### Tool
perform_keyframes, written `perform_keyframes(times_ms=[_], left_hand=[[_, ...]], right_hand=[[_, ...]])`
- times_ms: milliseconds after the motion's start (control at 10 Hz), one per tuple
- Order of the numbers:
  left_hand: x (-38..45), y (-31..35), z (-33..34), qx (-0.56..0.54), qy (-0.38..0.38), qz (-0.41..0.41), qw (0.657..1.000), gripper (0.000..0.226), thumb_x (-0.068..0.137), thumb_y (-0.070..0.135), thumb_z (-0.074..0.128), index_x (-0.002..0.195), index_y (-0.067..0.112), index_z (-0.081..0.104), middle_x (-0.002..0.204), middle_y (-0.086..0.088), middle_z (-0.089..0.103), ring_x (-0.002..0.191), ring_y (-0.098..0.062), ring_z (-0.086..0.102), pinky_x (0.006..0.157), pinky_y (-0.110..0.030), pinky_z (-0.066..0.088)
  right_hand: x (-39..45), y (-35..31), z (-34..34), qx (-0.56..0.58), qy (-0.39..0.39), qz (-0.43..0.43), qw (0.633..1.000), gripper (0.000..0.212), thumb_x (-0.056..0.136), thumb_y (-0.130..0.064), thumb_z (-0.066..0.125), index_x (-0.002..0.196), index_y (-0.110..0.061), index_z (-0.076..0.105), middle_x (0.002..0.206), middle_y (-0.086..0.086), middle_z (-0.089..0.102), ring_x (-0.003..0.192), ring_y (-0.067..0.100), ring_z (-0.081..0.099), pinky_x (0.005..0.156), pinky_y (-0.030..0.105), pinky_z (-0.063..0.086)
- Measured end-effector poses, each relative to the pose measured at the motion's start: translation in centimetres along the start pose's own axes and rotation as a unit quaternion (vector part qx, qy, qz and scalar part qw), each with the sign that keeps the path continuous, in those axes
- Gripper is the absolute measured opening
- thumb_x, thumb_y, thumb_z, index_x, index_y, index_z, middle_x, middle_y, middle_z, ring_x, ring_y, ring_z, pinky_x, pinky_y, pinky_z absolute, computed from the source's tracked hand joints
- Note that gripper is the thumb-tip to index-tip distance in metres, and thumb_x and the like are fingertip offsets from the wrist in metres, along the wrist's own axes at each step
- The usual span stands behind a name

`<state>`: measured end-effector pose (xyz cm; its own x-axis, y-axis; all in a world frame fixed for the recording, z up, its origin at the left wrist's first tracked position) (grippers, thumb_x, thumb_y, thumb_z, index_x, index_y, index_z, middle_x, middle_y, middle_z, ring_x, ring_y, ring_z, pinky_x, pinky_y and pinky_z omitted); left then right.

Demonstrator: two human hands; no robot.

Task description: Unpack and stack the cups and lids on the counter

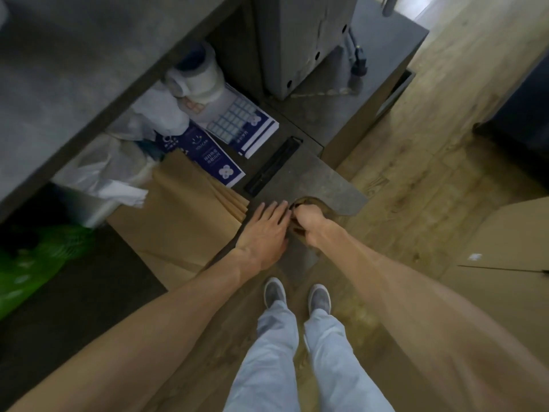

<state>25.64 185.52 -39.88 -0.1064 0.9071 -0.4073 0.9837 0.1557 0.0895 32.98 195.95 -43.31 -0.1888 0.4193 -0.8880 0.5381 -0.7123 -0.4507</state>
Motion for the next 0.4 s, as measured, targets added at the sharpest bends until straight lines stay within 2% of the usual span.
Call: perform_keyframes(times_ms=[100, 200, 300, 400], left_hand=[[-0.9, -0.4, -1.1, 0.004, -0.009, -0.017, 1.000, 0.066, 0.103, 0.036, 0.045, 0.159, 0.013, 0.018, 0.168, -0.008, 0.011, 0.154, -0.026, 0.011, 0.126, -0.046, 0.008], [-2.6, -0.7, -2.5, 0.001, -0.008, -0.057, 0.998, 0.067, 0.102, 0.037, 0.048, 0.158, 0.013, 0.021, 0.168, -0.010, 0.011, 0.155, -0.027, 0.010, 0.126, -0.049, 0.006], [-5.5, -1.1, -4.5, -0.041, 0.037, -0.139, 0.989, 0.070, 0.098, 0.038, 0.053, 0.157, 0.015, 0.023, 0.166, -0.010, 0.016, 0.153, -0.027, 0.013, 0.125, -0.049, 0.004], [-9.5, -1.0, -6.8, -0.091, 0.109, -0.211, 0.967, 0.072, 0.094, 0.039, 0.058, 0.155, 0.020, 0.026, 0.163, -0.006, 0.025, 0.152, -0.025, 0.019, 0.125, -0.049, 0.009]], right_hand=[[-2.7, -0.5, 0.2, -0.113, 0.021, -0.081, 0.990, 0.031, 0.101, -0.011, 0.051, 0.127, 0.001, 0.062, 0.123, 0.021, 0.065, 0.110, 0.036, 0.063, 0.081, 0.032, 0.044], [-5.5, -1.1, 0.8, -0.270, 0.062, -0.166, 0.947, 0.026, 0.099, -0.019, 0.057, 0.120, -0.005, 0.064, 0.120, 0.015, 0.067, 0.101, 0.025, 0.062, 0.081, 0.028, 0.045], [-8.1, -2.0, 2.0, -0.390, 0.051, -0.260, 0.882, 0.040, 0.098, -0.023, 0.060, 0.135, -0.011, 0.056, 0.133, 0.013, 0.060, 0.121, 0.028, 0.060, 0.099, 0.039, 0.053], [-11.4, -2.8, 3.6, -0.453, 0.013, -0.393, 0.800, 0.042, 0.096, -0.027, 0.063, 0.136, -0.019, 0.055, 0.135, 0.008, 0.057, 0.122, 0.026, 0.059, 0.101, 0.046, 0.053]])
Point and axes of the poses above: each hand's wrist, its own x-axis towards the middle knuckle, its own z-axis out of the palm, y = z × x, the point moved 2 cm from there along x, towards the middle knuckle
